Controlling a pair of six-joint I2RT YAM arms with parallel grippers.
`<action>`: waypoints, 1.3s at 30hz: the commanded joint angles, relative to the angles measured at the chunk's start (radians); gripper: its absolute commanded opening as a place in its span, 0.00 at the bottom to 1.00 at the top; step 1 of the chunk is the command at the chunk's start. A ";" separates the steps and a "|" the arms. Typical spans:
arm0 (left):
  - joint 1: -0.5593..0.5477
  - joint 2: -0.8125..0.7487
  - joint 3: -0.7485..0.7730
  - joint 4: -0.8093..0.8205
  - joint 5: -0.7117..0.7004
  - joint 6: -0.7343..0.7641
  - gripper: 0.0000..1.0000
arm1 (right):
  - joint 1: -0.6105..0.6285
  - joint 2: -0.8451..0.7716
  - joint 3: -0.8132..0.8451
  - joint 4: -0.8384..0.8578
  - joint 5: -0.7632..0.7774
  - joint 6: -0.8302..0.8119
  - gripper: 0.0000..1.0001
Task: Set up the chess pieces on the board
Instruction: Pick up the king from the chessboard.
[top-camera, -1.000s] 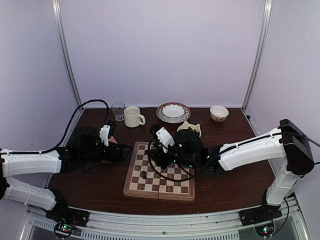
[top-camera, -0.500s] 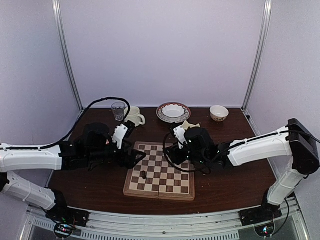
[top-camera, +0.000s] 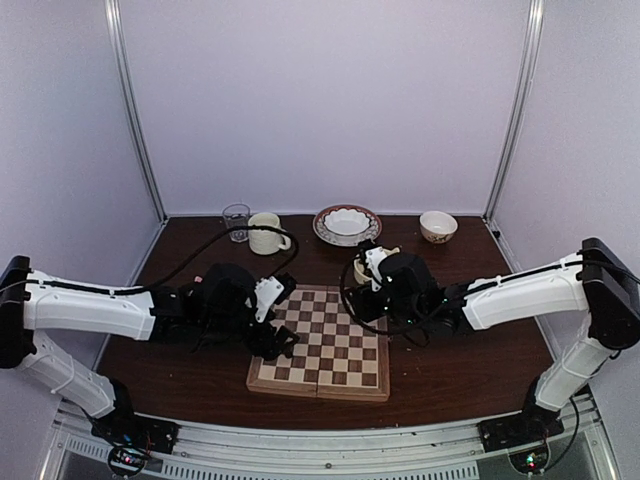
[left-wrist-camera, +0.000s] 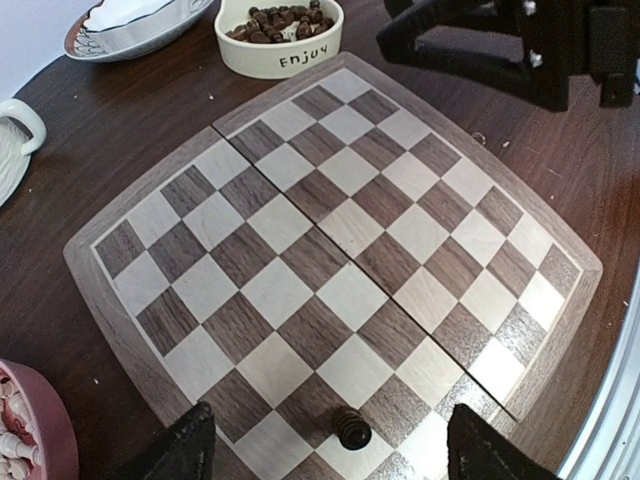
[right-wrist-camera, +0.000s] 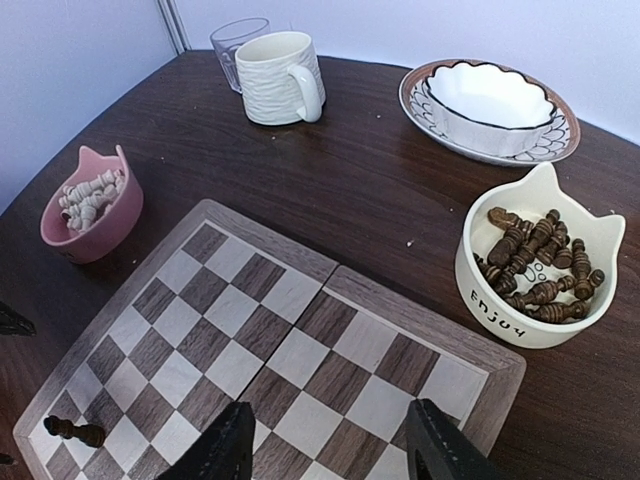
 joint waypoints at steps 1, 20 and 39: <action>-0.002 0.028 0.055 -0.023 0.018 0.020 0.79 | -0.004 -0.046 -0.005 -0.005 0.039 -0.006 0.55; -0.013 0.108 0.112 -0.160 -0.049 -0.006 0.65 | -0.004 -0.085 -0.014 -0.009 0.054 -0.033 0.55; -0.014 0.174 0.166 -0.200 0.025 -0.015 0.26 | -0.005 -0.086 -0.009 -0.013 0.054 -0.042 0.55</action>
